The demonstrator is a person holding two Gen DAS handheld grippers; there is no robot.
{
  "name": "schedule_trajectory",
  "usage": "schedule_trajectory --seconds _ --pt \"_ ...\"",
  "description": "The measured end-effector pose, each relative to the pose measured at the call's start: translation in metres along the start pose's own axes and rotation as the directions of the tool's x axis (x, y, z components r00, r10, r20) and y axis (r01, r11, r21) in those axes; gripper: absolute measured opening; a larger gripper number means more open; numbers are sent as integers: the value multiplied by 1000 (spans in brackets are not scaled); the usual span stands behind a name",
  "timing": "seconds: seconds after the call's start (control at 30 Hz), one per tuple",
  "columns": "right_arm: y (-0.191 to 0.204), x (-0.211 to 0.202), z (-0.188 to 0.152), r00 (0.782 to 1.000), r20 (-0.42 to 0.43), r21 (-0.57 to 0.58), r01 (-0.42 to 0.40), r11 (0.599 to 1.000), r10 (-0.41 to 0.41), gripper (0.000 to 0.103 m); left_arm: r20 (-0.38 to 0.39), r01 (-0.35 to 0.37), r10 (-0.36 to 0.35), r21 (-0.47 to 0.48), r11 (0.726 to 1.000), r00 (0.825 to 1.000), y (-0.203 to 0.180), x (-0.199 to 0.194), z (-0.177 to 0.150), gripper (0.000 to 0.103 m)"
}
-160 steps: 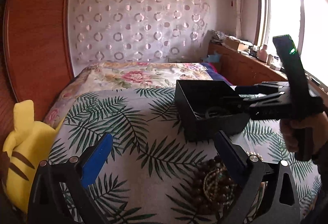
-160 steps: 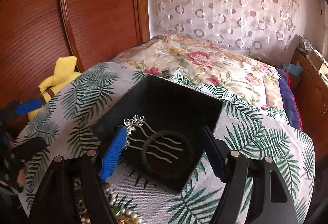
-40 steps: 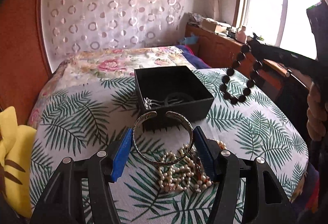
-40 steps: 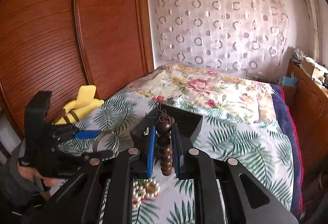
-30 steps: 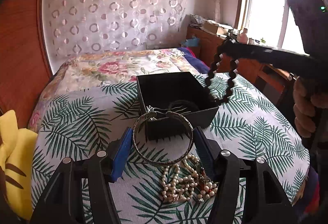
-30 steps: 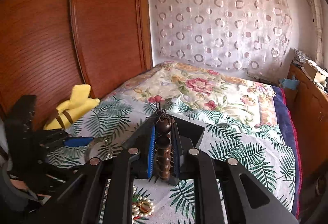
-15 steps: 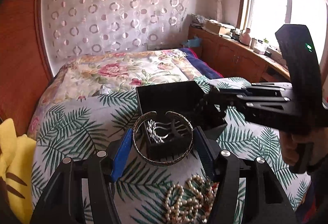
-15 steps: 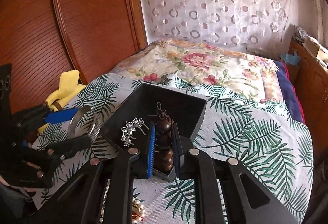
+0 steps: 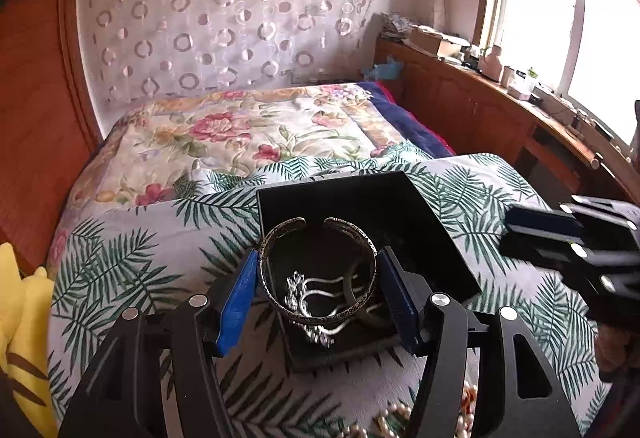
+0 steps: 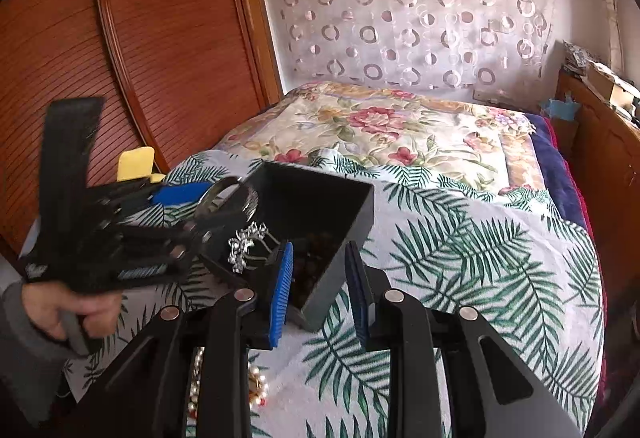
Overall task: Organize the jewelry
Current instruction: 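Lower the silver bangle and bead bracelet into the black box, opening both tools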
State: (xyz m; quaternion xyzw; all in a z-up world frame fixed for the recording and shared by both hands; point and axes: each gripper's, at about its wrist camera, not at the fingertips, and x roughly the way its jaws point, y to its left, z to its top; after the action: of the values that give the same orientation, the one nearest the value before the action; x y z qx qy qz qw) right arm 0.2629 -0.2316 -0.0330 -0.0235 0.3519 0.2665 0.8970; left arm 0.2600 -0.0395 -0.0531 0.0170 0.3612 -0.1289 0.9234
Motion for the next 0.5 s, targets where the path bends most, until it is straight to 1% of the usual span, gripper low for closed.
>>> schedule_trajectory --seconds 0.27,0.33,0.5 --pt "-5 -7 -20 1000 -1 24 -10 1000 10 29 -16 -26 26 16 1000 1000 -4 18 8 58" --pt "-6 -8 -24 1000 -4 26 -7 1000 7 29 -14 -35 35 20 999 999 -4 20 8 58" --pt "-8 -11 -33 1000 -4 35 -4 999 5 29 -7 -29 29 5 1000 1000 -2 17 8 60"
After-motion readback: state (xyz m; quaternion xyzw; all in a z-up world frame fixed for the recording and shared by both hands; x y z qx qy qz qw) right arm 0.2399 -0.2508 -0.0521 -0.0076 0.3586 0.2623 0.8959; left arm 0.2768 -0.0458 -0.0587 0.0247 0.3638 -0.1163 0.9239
